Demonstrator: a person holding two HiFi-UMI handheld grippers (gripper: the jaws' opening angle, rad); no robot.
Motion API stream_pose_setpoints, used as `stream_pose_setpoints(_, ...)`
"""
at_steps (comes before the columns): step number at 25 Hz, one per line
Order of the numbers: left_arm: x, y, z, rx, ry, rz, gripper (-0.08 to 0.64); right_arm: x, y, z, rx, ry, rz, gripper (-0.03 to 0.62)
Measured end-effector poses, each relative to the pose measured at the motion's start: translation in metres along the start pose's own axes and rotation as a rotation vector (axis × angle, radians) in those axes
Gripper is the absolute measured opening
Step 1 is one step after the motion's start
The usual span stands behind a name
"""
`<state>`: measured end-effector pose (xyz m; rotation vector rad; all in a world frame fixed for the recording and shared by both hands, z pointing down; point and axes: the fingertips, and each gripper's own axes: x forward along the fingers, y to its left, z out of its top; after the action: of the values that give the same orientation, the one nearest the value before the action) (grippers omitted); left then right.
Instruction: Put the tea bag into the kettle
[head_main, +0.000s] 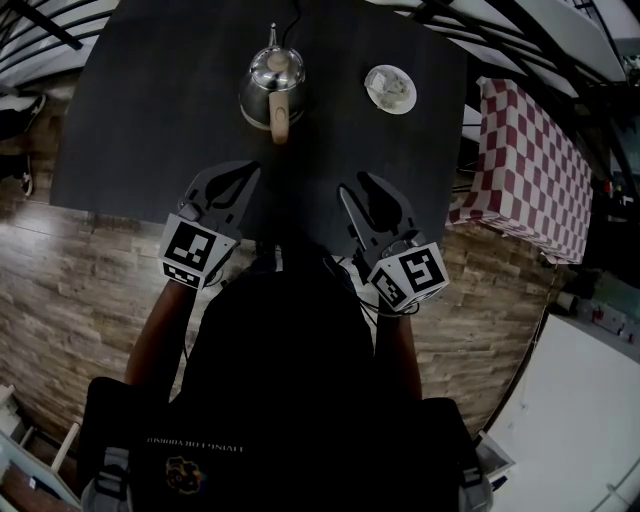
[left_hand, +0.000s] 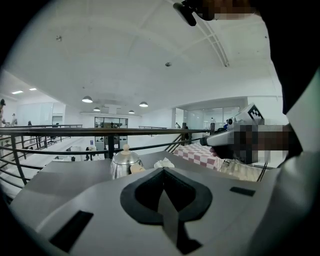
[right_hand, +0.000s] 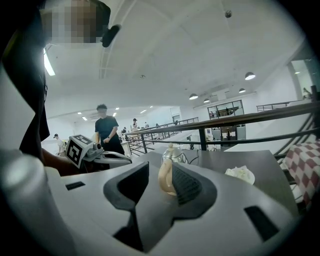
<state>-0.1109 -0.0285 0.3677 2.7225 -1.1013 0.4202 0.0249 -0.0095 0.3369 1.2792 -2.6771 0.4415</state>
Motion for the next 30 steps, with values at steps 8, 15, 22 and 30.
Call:
stream_pose_setpoints(8, 0.030, 0.009, 0.015, 0.024, 0.019, 0.023, 0.005, 0.011, -0.034, 0.004, 0.013, 0.000, 0.034, 0.140)
stream_pose_setpoints(15, 0.056, 0.043, 0.028, 0.036, 0.034, 0.092, 0.005, 0.017, -0.059, 0.010, 0.027, -0.008, 0.026, 0.140)
stream_pose_setpoints(22, 0.079, 0.062, 0.044, 0.064, 0.054, 0.108, 0.011, 0.017, -0.076, 0.006, 0.047, -0.011, 0.025, 0.140)
stream_pose_setpoints(30, 0.109, 0.089, 0.053, 0.109, 0.090, 0.166, 0.131, 0.015, -0.086, 0.004, 0.064, -0.008, 0.016, 0.140)
